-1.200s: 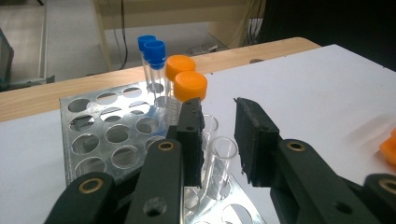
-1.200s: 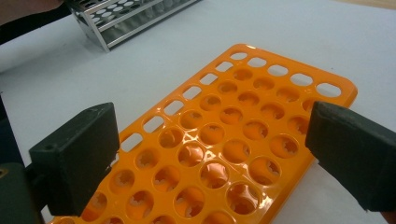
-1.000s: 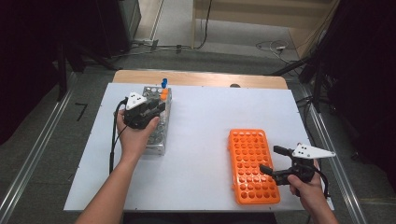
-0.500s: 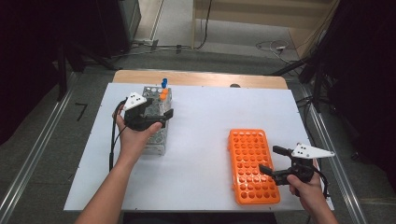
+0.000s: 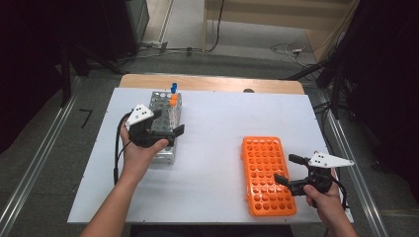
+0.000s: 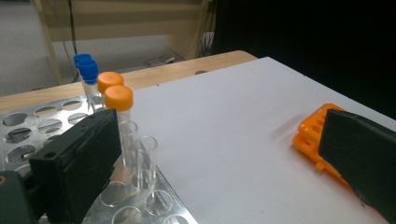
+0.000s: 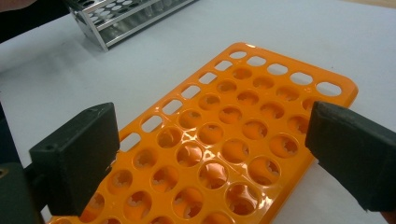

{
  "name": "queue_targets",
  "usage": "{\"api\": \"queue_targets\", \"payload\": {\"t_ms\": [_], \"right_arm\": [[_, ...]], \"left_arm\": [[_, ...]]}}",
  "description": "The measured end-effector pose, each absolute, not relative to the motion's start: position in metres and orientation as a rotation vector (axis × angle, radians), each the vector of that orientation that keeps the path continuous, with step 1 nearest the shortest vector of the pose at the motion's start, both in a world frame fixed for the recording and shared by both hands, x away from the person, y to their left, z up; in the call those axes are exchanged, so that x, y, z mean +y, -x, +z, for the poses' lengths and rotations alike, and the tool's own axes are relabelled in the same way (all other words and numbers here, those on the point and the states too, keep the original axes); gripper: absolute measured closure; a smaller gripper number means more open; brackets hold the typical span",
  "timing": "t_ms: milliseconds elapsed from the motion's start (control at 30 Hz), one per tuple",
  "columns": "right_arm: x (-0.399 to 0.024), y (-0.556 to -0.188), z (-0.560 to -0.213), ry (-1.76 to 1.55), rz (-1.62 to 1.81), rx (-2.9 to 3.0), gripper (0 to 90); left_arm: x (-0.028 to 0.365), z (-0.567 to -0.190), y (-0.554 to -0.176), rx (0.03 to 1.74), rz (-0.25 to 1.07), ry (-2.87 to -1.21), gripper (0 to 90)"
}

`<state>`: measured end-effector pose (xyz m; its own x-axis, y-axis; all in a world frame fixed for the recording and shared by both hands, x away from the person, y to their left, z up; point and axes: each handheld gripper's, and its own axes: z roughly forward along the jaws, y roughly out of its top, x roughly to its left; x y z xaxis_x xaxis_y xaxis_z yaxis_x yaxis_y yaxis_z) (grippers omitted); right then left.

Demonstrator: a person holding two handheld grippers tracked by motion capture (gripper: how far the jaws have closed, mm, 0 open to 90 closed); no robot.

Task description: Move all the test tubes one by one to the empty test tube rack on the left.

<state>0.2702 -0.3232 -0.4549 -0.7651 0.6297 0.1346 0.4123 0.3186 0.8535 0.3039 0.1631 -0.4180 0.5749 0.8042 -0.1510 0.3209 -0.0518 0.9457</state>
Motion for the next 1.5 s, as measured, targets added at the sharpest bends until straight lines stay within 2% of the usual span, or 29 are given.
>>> {"api": "queue_targets", "payload": {"t_ms": [533, 1167, 1500], "right_arm": [[-0.323, -0.27, -0.456, -0.945, 1.421, 2.36, 1.7], [-0.327, -0.272, -0.461, -0.953, 1.413, 2.357, 1.7], [-0.332, -0.275, -0.464, -0.98, 1.396, 2.342, 1.6]], "left_arm": [[0.172, -0.428, -0.248, 0.928, 0.498, -1.629, 0.0], [0.209, -0.443, -0.184, 0.903, 0.5, -1.603, 0.0], [0.234, -0.454, -0.176, 0.927, 0.499, -1.546, 0.0]]}}
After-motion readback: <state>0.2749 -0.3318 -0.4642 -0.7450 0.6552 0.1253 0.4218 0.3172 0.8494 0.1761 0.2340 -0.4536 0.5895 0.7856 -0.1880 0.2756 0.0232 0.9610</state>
